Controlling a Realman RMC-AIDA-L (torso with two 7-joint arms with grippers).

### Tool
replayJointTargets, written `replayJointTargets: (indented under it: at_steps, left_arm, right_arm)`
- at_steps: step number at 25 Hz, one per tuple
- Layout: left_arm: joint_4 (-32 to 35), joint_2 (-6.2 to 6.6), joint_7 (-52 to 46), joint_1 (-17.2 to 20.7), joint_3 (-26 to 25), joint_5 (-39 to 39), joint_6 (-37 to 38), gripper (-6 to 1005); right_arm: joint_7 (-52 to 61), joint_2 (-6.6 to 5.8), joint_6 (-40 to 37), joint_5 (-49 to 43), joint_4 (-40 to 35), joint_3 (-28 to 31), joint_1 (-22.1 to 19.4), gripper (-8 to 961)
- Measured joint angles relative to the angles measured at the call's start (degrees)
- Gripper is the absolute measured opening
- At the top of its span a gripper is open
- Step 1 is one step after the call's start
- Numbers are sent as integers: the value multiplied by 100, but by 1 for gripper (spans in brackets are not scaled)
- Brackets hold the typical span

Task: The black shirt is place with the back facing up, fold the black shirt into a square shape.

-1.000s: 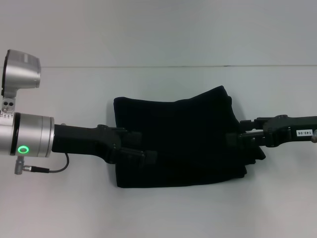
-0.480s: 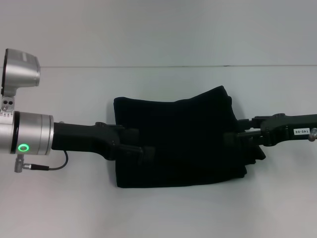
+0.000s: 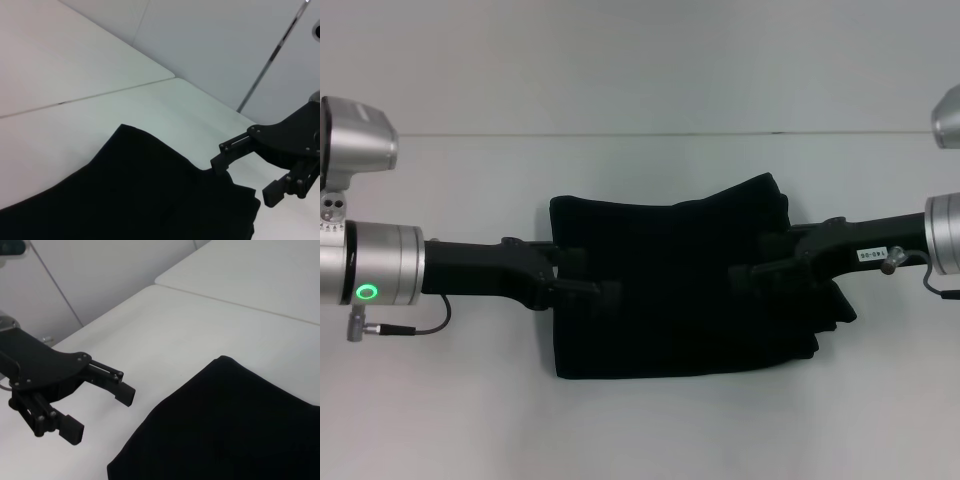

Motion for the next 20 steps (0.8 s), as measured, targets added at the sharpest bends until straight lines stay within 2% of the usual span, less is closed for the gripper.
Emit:
replayJointTargets:
  at_steps: [20]
  left_arm:
    - [18,26,29,9,-145,12,-209,919]
  right_arm:
    - [76,-62,49,3,-4,23,9,925]
